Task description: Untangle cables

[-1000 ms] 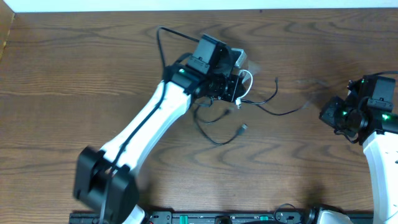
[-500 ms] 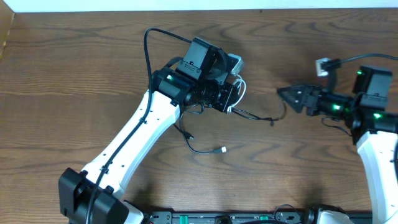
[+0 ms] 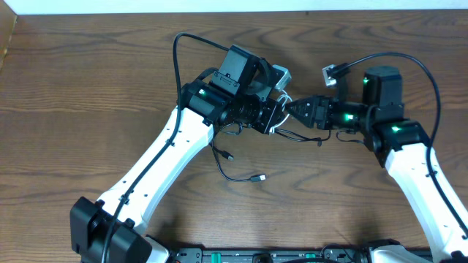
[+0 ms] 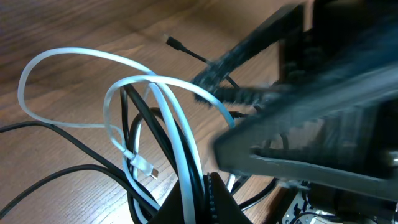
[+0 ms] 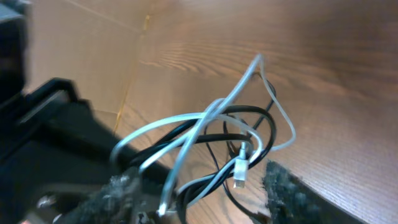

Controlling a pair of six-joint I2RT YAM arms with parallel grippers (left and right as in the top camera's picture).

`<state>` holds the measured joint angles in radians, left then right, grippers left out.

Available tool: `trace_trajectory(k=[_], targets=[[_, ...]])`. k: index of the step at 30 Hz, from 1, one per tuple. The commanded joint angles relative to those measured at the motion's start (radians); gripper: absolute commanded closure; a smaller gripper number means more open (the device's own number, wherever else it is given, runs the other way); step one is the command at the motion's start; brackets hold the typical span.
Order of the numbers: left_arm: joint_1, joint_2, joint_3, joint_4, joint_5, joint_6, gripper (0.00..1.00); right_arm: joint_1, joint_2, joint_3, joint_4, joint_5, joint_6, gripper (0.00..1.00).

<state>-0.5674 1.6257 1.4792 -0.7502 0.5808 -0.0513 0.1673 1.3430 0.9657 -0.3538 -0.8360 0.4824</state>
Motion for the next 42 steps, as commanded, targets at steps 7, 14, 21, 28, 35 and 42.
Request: trace_trajectory(k=[7, 14, 21, 28, 35, 42], targets=[[-0.002, 0.009, -0.002, 0.006, 0.02, 0.014, 0.93, 0.039, 0.138, 0.001, -0.03, 0.16, 0.101, 0.67], [0.001, 0.009, -0.002, 0.006, 0.016, 0.014, 0.93, 0.023, 0.179, 0.001, -0.138, 0.454, 0.092, 0.79], [0.002, 0.009, -0.002, 0.01, 0.009, 0.014, 0.93, -0.03, 0.179, 0.001, -0.346, 0.838, 0.075, 0.82], [0.008, 0.009, -0.002, 0.034, 0.009, 0.013, 0.92, -0.083, 0.176, 0.003, -0.426, 0.927, 0.006, 0.83], [0.008, 0.009, -0.002, 0.035, 0.009, -0.048, 0.93, -0.124, 0.085, 0.097, -0.432, 0.378, -0.331, 0.52], [0.008, 0.009, -0.002, 0.035, -0.121, -0.325, 0.92, -0.127, -0.066, 0.171, -0.439, 0.254, -0.342, 0.35]])
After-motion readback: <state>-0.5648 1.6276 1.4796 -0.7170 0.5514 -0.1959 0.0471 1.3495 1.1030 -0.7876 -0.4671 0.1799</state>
